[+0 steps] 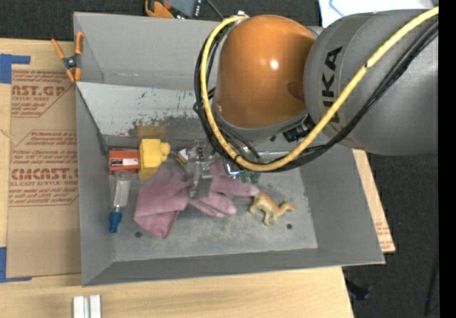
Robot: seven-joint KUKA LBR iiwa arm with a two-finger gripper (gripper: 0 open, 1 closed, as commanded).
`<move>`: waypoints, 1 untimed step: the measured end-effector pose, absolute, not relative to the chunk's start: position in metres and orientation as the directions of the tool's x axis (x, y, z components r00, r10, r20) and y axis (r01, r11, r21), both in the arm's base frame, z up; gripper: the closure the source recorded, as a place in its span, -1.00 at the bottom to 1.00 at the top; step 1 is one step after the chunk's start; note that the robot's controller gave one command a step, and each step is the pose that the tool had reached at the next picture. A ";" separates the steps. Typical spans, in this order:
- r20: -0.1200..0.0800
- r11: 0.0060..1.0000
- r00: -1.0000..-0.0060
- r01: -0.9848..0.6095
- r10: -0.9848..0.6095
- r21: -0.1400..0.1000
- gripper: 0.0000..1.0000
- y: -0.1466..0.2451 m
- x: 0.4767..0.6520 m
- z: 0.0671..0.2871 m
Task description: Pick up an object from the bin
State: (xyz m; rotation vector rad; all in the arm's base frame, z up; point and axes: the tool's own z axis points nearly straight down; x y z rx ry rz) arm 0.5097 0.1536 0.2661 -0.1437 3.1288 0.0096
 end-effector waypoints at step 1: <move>-0.006 0.997 -0.997 -0.075 -0.075 0.006 1.00 0.153 0.513 0.171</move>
Offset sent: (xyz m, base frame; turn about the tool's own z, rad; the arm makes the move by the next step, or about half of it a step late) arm -0.0165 0.0045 -0.0656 0.0463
